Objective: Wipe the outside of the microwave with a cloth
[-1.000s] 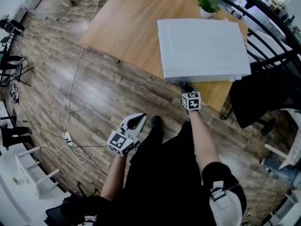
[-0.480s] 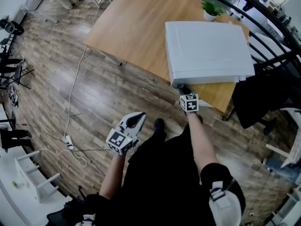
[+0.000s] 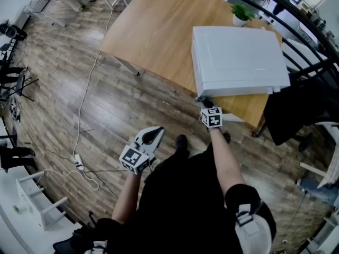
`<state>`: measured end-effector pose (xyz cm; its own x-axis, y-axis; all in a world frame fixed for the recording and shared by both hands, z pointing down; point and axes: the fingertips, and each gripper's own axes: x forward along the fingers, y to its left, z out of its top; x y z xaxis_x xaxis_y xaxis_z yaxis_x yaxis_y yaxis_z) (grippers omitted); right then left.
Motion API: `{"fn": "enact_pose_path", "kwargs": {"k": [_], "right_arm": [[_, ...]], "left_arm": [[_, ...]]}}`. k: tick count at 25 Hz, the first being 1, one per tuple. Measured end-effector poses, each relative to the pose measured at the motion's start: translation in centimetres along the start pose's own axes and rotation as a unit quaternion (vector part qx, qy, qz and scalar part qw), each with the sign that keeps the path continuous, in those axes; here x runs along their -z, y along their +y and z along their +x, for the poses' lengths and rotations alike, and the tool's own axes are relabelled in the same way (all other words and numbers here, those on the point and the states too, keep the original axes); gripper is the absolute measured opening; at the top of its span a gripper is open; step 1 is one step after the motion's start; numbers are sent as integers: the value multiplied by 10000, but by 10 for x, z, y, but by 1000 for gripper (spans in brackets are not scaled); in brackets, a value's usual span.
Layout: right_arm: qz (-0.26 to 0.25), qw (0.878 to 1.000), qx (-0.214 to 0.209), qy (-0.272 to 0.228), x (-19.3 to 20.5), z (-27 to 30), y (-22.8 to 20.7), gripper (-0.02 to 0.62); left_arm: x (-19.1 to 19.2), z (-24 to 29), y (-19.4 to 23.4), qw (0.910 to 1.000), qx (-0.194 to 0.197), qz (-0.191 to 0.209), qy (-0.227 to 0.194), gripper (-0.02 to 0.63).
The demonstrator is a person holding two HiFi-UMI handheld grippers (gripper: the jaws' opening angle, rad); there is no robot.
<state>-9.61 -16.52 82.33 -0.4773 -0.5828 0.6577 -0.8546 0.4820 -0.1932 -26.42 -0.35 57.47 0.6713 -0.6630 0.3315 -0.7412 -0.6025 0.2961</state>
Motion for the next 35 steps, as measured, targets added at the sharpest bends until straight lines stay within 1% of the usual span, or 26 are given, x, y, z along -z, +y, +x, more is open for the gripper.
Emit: {"fn": "enact_pose_path", "kwargs": {"k": [2, 5, 7, 11, 14, 19, 22, 27, 30, 35], "right_arm": [[1, 10000, -16, -25, -1, 0, 5, 20], [-24, 9999, -92, -125, -7, 1, 16, 20], [-87, 9993, -194, -302, -16, 0, 28, 20], [-126, 9970, -482, -589, -38, -5, 56, 18], [-74, 9958, -573, -716, -45, -15, 69, 18], [30, 9940, -585, -921, -46, -48, 76, 18], [81, 9935, -540, -1003, -40, -79, 73, 18], [-219, 9920, -525, -1126, -33, -133, 55, 20], [-401, 9902, -456, -1261, -42, -167, 37, 18], [-670, 9845, -369, -1576, -62, -222, 10, 18]], "left_arm": [[1, -3, 3, 10000, 0, -28, 30, 3], [0, -5, 6, 9999, 52, 84, -64, 3], [-2, -4, 6, 9999, 89, 119, -72, 3], [-8, -6, 4, 9999, 128, 29, -59, 3], [-11, -7, 3, 9998, 152, 56, -101, 3], [-13, -10, 3, 9994, 249, 69, -214, 3], [-10, -5, 2, 9989, 321, 150, -318, 3], [-16, 11, -8, 9984, 371, 203, -377, 3], [-27, 27, -22, 9977, 448, 191, -477, 3], [-43, 52, -56, 9963, 597, 363, -491, 3]]}}
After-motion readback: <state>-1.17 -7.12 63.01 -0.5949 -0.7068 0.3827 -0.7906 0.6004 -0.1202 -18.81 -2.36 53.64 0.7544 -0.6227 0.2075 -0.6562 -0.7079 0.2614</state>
